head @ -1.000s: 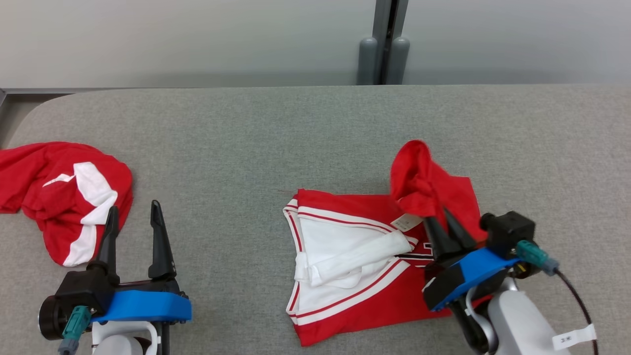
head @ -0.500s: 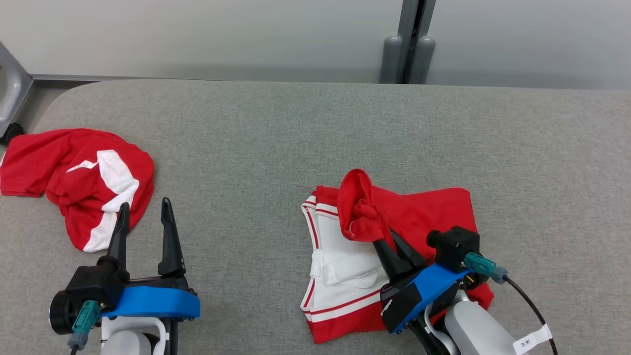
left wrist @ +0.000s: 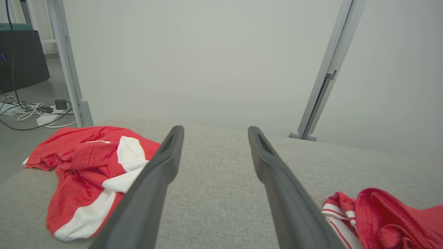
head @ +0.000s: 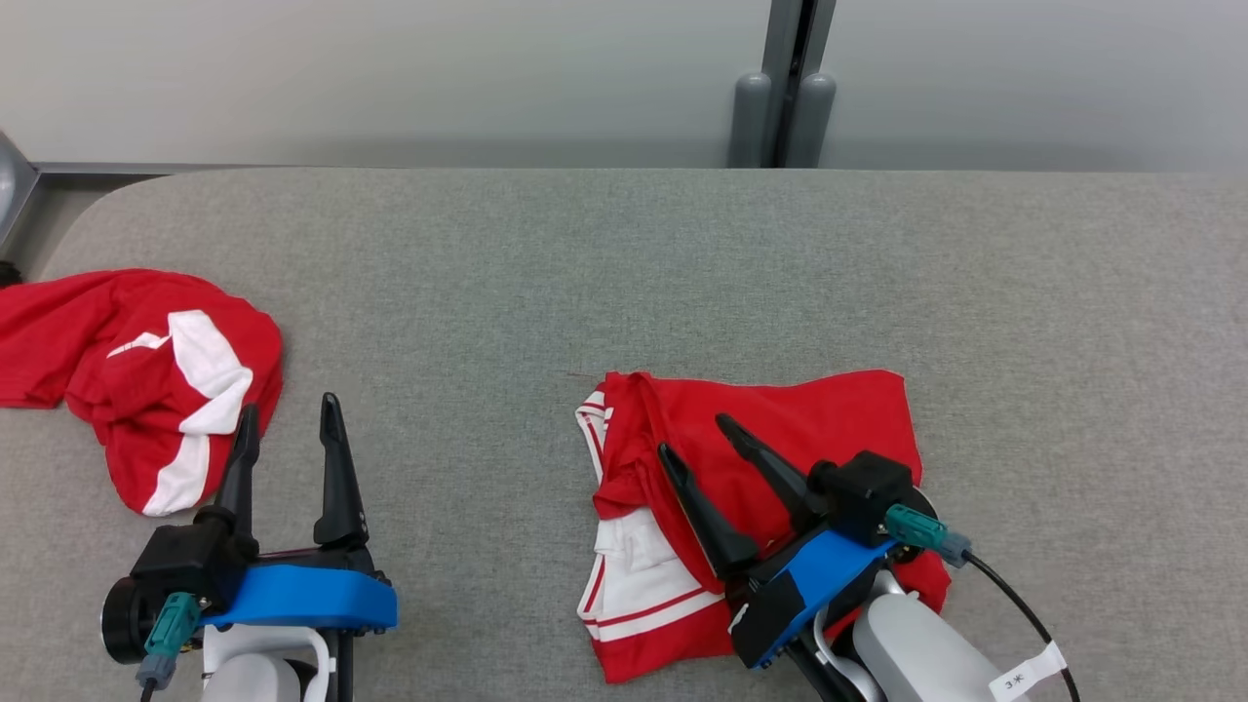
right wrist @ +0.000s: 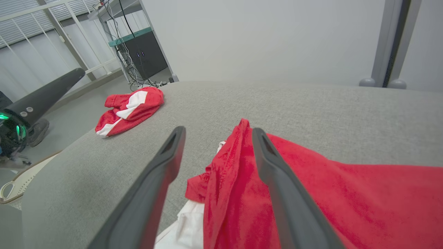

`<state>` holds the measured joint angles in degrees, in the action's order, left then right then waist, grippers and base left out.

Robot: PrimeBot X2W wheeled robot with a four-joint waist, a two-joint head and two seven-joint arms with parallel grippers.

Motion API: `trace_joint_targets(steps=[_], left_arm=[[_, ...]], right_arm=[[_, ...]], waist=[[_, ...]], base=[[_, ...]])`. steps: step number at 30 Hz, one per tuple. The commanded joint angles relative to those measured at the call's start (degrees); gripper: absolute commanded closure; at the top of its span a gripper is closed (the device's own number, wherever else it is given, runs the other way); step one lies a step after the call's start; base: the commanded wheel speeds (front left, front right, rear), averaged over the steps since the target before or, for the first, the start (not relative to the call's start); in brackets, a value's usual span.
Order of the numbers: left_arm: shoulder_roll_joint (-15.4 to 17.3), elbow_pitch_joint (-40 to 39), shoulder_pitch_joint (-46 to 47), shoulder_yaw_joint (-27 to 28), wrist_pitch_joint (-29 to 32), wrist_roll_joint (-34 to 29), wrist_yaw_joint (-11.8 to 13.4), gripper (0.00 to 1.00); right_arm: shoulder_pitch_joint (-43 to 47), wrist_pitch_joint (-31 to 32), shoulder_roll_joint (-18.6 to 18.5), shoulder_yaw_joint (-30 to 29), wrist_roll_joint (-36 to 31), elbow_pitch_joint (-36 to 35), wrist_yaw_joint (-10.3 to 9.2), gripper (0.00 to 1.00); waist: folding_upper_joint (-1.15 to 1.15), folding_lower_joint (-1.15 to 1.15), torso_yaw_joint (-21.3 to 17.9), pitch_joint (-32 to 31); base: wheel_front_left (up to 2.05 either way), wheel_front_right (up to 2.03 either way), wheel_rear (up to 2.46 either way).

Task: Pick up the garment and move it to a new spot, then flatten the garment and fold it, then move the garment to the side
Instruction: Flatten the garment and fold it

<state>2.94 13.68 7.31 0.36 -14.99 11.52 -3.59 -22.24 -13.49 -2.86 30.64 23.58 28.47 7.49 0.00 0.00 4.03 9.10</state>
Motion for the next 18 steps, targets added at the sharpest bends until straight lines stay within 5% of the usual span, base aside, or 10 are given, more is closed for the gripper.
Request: trace_joint_targets(steps=[1, 18], left_arm=[[-0.08, 0.07, -0.03, 0.06, -0.27, -0.17, -0.1, 0.0], [-0.07, -0.11, -2.36, 0.2, -0.26, -1.26, -0.1, 0.0]], right_arm=[[0.0, -0.31, -0.08, -0.59, -0.71, -0.79, 0.01, 0.0], [11.03, -0.88, -0.71, -24.85, -12.7, -17.19, 0.01, 0.0]], waist=[[0.0, 0.0, -0.59, -0.57], [0.0, 0.0, -4.17, -3.61]], base=[[0.0, 0.0, 0.0], [0.0, 0.0, 0.0]])
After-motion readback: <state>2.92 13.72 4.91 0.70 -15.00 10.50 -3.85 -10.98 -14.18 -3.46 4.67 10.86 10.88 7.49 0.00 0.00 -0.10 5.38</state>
